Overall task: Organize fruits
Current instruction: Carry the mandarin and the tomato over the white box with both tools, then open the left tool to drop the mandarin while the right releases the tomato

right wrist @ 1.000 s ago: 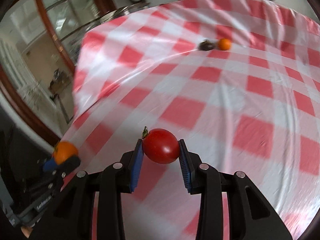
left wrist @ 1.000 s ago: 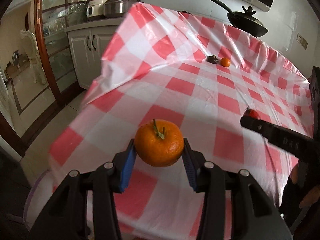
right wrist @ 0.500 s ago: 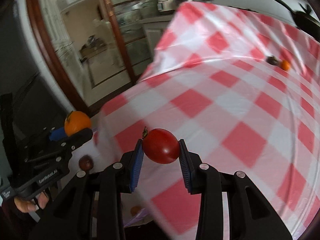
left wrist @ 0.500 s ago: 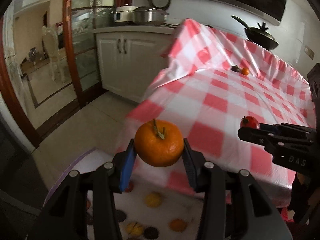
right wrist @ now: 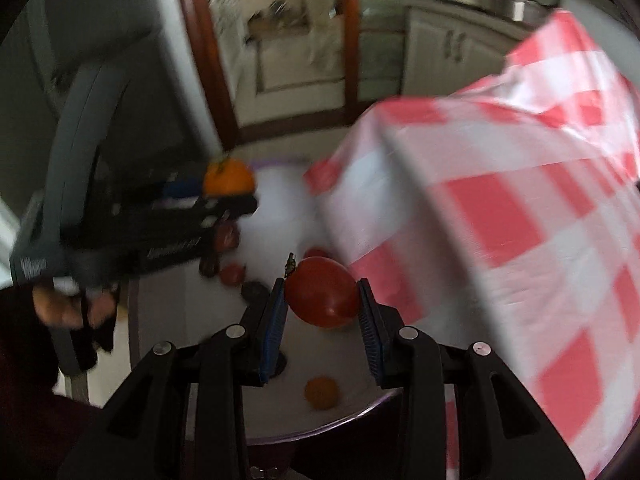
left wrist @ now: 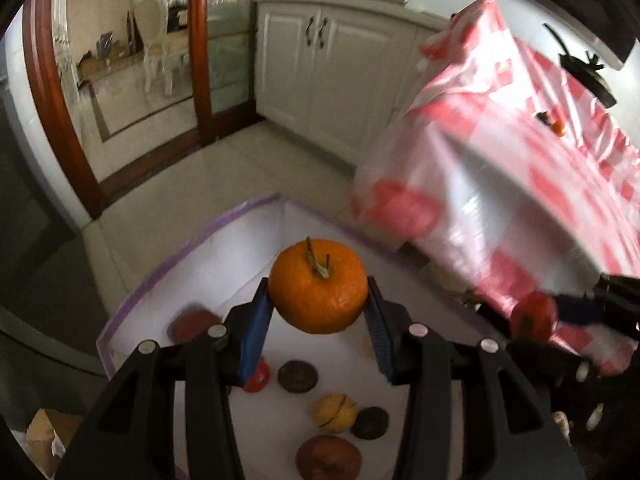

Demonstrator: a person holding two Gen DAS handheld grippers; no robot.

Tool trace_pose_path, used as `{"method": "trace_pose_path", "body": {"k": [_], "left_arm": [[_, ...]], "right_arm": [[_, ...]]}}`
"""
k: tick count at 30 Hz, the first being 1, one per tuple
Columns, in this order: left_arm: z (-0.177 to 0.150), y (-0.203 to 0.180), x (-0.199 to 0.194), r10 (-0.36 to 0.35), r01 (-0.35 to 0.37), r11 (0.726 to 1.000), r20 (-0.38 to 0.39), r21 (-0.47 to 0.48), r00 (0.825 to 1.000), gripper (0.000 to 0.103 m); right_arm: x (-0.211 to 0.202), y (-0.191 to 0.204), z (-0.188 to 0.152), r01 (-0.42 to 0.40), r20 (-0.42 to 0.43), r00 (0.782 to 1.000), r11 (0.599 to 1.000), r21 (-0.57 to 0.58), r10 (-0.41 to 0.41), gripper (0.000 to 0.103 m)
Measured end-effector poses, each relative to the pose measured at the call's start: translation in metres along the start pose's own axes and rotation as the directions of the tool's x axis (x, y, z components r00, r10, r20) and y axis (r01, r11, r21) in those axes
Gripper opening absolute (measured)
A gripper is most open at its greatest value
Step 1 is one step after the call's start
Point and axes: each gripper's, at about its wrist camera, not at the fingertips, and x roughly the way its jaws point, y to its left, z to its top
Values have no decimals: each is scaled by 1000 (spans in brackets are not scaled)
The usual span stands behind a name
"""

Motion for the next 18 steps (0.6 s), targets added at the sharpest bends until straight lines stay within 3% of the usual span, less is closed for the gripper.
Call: {"method": "trace_pose_path", "body": {"k": [9, 18], "left_arm": [[-30, 25, 51, 40, -48, 998, -169, -38, 985, 46], [-40, 35, 70, 54, -71, 996, -254, -61, 966, 46]], "right_arm": [[81, 21, -25, 0, -221, 975, 998, -56, -13, 35], [112, 34, -32, -12, -295, 955, 993, -121, -24, 36]]}}
